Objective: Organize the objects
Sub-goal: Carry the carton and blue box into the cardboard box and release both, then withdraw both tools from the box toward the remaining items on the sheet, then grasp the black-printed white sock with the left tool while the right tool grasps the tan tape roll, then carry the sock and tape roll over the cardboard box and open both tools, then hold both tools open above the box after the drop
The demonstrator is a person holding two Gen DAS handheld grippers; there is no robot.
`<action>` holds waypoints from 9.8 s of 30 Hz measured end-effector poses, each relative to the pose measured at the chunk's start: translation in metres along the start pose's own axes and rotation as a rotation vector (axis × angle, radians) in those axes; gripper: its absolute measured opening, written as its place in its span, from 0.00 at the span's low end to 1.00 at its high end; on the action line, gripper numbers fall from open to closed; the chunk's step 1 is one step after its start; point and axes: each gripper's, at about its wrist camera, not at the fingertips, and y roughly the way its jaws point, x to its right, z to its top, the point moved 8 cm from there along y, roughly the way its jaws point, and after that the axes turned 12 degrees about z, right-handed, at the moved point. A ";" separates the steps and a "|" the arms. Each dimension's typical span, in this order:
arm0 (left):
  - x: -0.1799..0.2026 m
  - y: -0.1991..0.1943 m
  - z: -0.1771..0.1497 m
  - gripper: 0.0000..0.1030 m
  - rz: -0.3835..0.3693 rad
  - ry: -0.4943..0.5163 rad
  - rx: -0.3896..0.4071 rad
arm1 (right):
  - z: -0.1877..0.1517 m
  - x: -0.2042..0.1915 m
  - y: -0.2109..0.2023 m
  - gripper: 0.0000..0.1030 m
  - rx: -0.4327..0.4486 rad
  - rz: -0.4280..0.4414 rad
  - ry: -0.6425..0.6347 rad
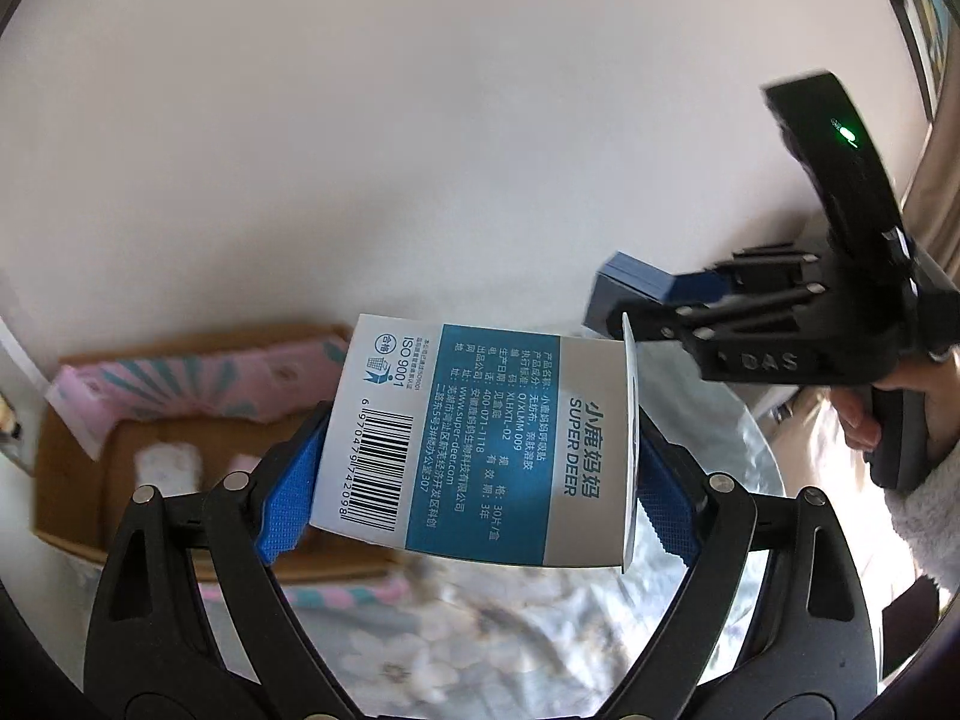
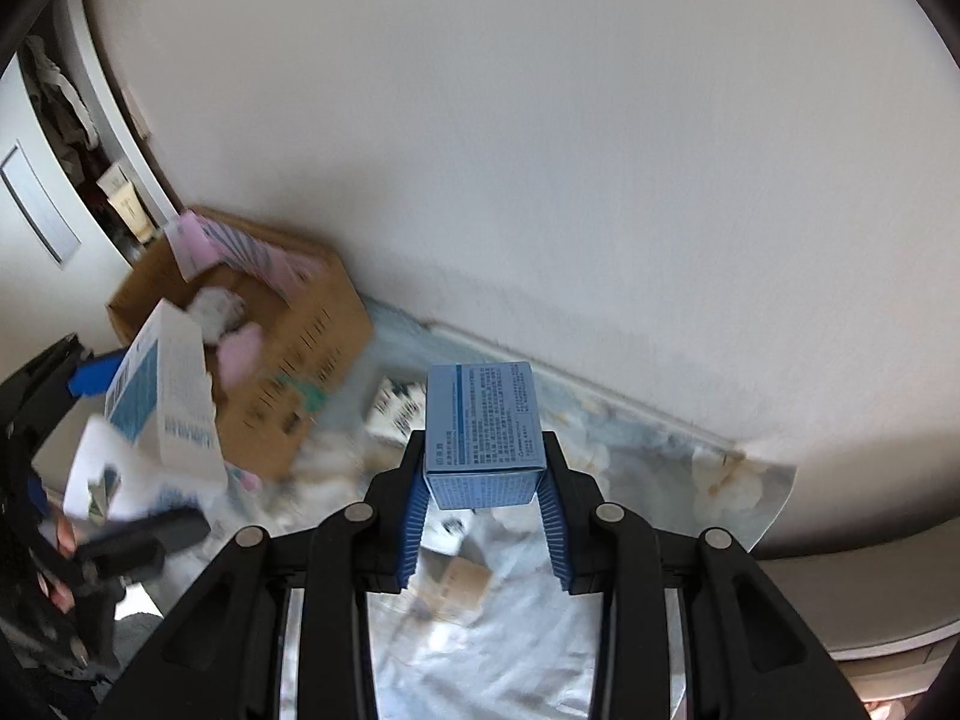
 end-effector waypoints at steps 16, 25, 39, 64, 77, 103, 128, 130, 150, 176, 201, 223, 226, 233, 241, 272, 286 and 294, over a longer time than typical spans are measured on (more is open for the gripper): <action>-0.185 0.020 0.027 0.87 0.182 -0.114 -0.057 | 0.101 -0.112 0.036 0.31 0.029 0.141 -0.091; -0.258 0.048 -0.007 0.87 0.221 -0.146 -0.142 | 0.099 -0.153 0.095 0.31 -0.050 0.191 -0.112; -0.284 0.080 -0.054 0.87 0.222 -0.140 -0.232 | 0.074 -0.168 0.146 0.31 -0.158 0.185 -0.109; -0.268 0.069 -0.046 1.00 0.221 -0.064 -0.216 | 0.077 -0.147 0.134 0.78 -0.133 0.174 0.014; -0.266 0.040 -0.028 1.00 0.219 -0.076 -0.168 | 0.087 -0.151 0.104 0.78 -0.102 0.175 -0.023; -0.084 -0.043 0.063 1.00 -0.036 0.074 -0.034 | 0.069 -0.046 -0.073 0.78 0.098 0.028 0.001; 0.112 0.072 -0.059 0.96 -0.141 0.089 -0.307 | -0.121 0.006 -0.010 0.78 0.034 0.092 -0.100; 0.112 0.083 -0.069 0.96 -0.128 0.089 -0.318 | -0.132 0.008 0.005 0.78 0.043 0.096 -0.082; 0.092 0.152 -0.109 0.79 -0.027 0.061 -0.379 | -0.130 0.013 0.078 0.71 0.034 0.058 -0.122; 0.082 0.127 -0.085 0.59 -0.128 0.030 -0.303 | -0.129 0.022 0.081 0.25 0.011 0.025 -0.102; -0.013 0.038 -0.014 0.59 -0.108 -0.035 -0.120 | -0.012 -0.043 0.001 0.25 0.102 0.053 -0.160; -0.203 0.065 -0.014 0.59 0.076 -0.088 -0.175 | 0.081 -0.139 0.079 0.25 -0.028 0.187 -0.163; -0.223 0.077 -0.024 0.59 0.100 -0.083 -0.203 | 0.082 -0.146 0.094 0.25 -0.058 0.197 -0.156; -0.259 0.102 -0.048 0.59 0.107 -0.082 -0.264 | 0.084 -0.162 0.135 0.25 -0.130 0.197 -0.118; -0.267 0.114 -0.062 0.59 0.086 -0.038 -0.308 | 0.073 -0.169 0.158 0.25 -0.192 0.187 -0.092; -0.247 0.098 -0.052 1.00 0.056 0.051 -0.283 | 0.051 -0.159 0.149 0.93 -0.282 0.149 -0.043; -0.245 0.096 -0.063 1.00 0.023 0.052 -0.300 | 0.044 -0.170 0.151 0.93 -0.316 0.150 -0.029; -0.250 0.075 -0.059 1.00 0.059 0.006 -0.274 | 0.056 -0.179 0.125 0.93 -0.269 0.180 -0.096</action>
